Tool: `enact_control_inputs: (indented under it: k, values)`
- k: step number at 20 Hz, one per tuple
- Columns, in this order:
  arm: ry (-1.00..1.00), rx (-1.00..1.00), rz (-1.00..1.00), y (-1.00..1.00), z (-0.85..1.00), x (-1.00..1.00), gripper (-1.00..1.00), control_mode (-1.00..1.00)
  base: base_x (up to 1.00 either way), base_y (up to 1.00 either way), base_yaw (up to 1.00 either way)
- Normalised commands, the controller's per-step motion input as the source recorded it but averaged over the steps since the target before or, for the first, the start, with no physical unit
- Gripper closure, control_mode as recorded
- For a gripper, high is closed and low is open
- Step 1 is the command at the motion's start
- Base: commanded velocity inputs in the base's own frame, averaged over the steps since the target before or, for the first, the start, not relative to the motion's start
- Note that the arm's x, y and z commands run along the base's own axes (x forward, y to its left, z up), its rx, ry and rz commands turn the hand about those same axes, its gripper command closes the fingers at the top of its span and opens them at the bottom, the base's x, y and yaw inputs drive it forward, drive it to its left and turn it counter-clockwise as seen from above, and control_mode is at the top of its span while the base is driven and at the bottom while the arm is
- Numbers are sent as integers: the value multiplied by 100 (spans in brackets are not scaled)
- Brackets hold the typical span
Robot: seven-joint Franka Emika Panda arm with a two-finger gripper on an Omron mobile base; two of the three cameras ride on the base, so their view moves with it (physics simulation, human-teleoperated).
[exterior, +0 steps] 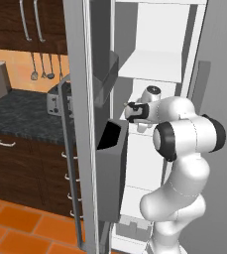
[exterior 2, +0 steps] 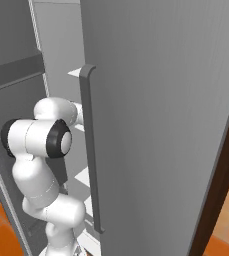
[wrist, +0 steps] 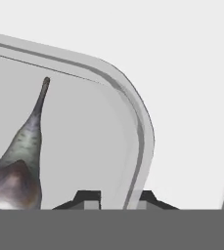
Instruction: Take the meat container that has the fish and place it on the second highest rack of the freezer. Then take the vegetable container that has the eggplant and lime and place it on the highest rack of the freezer.
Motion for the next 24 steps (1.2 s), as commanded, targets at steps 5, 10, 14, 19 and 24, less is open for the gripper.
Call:
enact_control_inputs:
  k: [5,10,14,19,24]
  values:
    - [0,0,0,0,0,0,-100,-100,0,0,0]
    - [0,0,0,0,0,0,-100,-100,0,0,0]
    - [-8,0,0,0,0,-12,-100,-100,0,0,0]
    - [-5,0,0,0,20,-27,-100,-100,0,0,0]
    - [2,1,0,0,37,-14,-100,-100,0,0,0]
